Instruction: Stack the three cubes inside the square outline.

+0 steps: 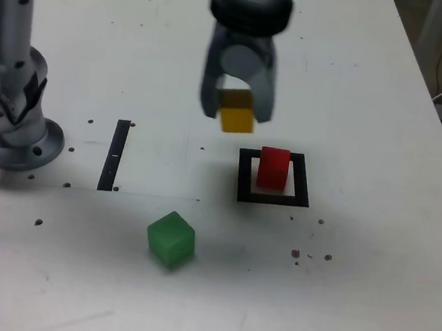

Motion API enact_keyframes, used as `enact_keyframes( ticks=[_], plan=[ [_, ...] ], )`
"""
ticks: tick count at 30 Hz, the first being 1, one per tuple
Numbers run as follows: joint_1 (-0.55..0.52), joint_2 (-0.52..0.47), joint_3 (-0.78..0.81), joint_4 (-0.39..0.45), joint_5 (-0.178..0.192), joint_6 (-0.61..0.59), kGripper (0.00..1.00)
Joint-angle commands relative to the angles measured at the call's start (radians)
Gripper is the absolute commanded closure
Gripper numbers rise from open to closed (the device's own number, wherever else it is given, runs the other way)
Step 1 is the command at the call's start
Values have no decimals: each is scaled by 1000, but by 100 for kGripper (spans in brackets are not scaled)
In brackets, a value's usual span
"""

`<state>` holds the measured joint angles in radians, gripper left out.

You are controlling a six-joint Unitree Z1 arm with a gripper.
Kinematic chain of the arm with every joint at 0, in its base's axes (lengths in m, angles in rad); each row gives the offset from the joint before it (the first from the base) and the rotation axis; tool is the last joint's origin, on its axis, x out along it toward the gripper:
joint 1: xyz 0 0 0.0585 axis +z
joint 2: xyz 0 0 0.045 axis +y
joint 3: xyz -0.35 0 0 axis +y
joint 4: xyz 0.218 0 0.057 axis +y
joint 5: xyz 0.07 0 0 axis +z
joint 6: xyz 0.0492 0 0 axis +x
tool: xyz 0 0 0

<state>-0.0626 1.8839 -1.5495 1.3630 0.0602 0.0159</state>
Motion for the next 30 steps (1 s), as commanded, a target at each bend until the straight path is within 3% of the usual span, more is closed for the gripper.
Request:
enact_keyframes(
  ticks=[1,17,30],
  plan=[
    [-5,27,-26,7,1,-1,100],
    [-43,138,-107,-11,9,3,100],
    [-47,175,-107,-12,12,4,100]
  ],
)
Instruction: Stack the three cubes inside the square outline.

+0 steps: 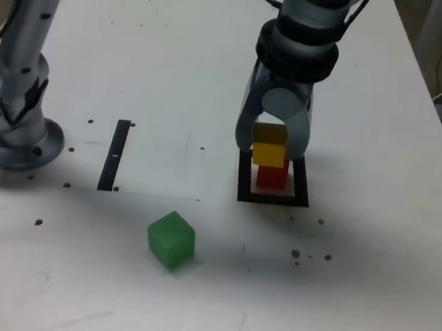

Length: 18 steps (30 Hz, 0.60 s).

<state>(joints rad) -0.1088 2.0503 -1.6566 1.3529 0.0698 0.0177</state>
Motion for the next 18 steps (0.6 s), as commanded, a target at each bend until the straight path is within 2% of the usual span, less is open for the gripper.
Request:
enact_keyframes(
  ticks=[1,10,18],
  plan=[
    [-1,9,1,-3,3,2,100],
    [1,15,2,-37,13,1,100],
    [4,16,8,-47,19,-1,94]
  ],
)
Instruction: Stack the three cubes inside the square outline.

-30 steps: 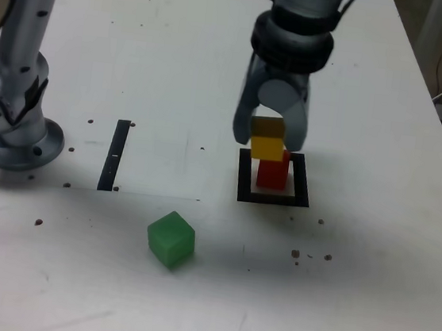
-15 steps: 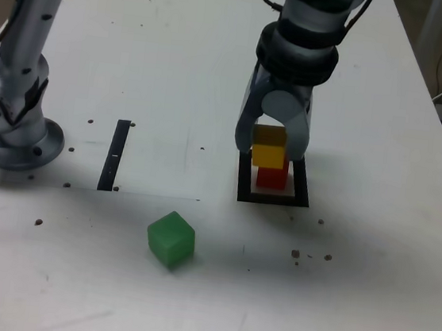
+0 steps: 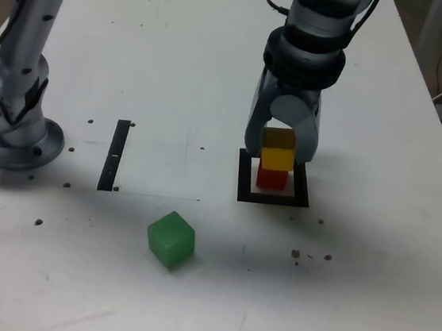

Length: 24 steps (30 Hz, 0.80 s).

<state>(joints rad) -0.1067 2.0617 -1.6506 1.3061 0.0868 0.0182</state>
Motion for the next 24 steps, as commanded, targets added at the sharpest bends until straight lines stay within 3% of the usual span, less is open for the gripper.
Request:
enact_keyframes(
  ticks=[1,9,16,19,24],
  plan=[
    [2,5,3,0,2,-2,93],
    [2,5,9,8,4,-9,87],
    [2,7,9,17,10,-11,73],
    [2,8,8,21,11,-11,63],
    [2,6,5,27,10,-11,36]
  ],
)
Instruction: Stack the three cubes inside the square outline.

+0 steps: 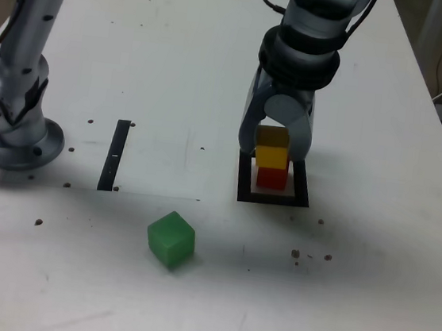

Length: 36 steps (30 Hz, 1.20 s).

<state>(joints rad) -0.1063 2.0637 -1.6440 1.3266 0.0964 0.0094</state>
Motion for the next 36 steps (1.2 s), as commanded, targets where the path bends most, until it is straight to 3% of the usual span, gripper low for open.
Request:
enact_keyframes(
  ticks=[1,13,23,30,36],
  plan=[
    [2,4,-2,6,0,-2,31],
    [2,2,0,-8,1,-2,1],
    [2,-28,25,-7,-7,-11,1],
    [2,-149,123,-11,-17,-42,1],
    [2,-264,285,-12,-72,-134,1]
  ],
)
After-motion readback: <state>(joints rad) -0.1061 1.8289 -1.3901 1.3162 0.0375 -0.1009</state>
